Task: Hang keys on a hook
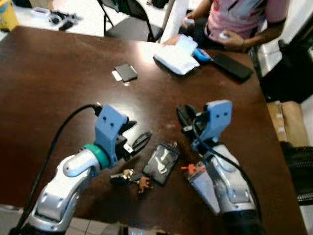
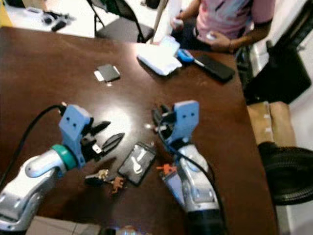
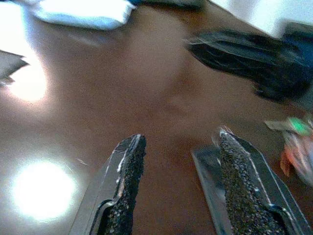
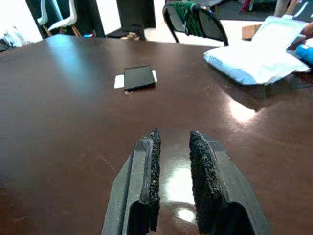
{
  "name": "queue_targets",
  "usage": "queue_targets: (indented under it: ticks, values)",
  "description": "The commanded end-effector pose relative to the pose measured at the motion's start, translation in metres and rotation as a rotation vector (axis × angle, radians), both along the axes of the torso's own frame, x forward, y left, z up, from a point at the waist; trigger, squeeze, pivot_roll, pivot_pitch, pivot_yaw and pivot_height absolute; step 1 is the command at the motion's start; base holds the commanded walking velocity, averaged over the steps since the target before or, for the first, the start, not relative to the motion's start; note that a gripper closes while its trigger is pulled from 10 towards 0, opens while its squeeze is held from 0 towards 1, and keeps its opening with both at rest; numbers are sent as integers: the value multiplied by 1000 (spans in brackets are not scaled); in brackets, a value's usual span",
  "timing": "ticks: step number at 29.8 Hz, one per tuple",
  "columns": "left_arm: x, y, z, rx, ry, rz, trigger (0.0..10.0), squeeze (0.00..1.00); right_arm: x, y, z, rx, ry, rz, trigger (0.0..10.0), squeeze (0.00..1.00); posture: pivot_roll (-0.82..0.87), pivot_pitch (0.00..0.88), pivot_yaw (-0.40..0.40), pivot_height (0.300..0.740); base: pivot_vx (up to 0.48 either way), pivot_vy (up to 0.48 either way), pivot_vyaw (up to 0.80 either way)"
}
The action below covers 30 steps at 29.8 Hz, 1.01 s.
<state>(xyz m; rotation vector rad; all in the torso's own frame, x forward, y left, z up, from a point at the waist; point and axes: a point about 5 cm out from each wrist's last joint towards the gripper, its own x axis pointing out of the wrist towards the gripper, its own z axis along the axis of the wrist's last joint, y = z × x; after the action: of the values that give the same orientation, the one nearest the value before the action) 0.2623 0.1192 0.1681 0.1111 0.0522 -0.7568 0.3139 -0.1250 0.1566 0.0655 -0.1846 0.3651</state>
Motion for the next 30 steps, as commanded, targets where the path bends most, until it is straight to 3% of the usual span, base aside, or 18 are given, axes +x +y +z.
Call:
queue_targets:
  ticks: [1,6,11,15,16,20,25,30]
  values:
    - [-8,-3,-7,33,52,-67,10000,0,1,-8,-2,-14,4,-24,10000,0,5,91,58,740,0,0,0]
    - [-8,4,-20,141,116,-73,10000,0,3,-8,3,-109,-47,-4,10000,0,2,94,62,740,0,0,0]
    - [-9,1,-26,200,141,-99,10000,0,5,-12,3,-117,-47,-9,10000,0,2,103,60,740,0,0,0]
    - [-10,1,-29,273,118,-136,10000,0,5,-15,4,-117,-48,-17,10000,0,-2,109,62,740,0,0,0]
    - [-6,2,-28,336,94,-160,10000,0,4,-15,5,-145,-56,-5,10000,0,6,120,58,740,0,0,0]
    - [-1,0,-27,346,87,-162,10000,0,4,-15,4,-166,-56,4,10000,0,4,125,61,740,0,0,0]
    - [17,-7,-26,335,98,-119,10000,0,6,-19,3,-193,-59,2,10000,0,-3,133,64,740,0,0,0]
    - [27,-10,-27,312,121,-97,10000,0,7,-23,5,-195,-65,-3,10000,0,-13,136,69,740,0,0,0]
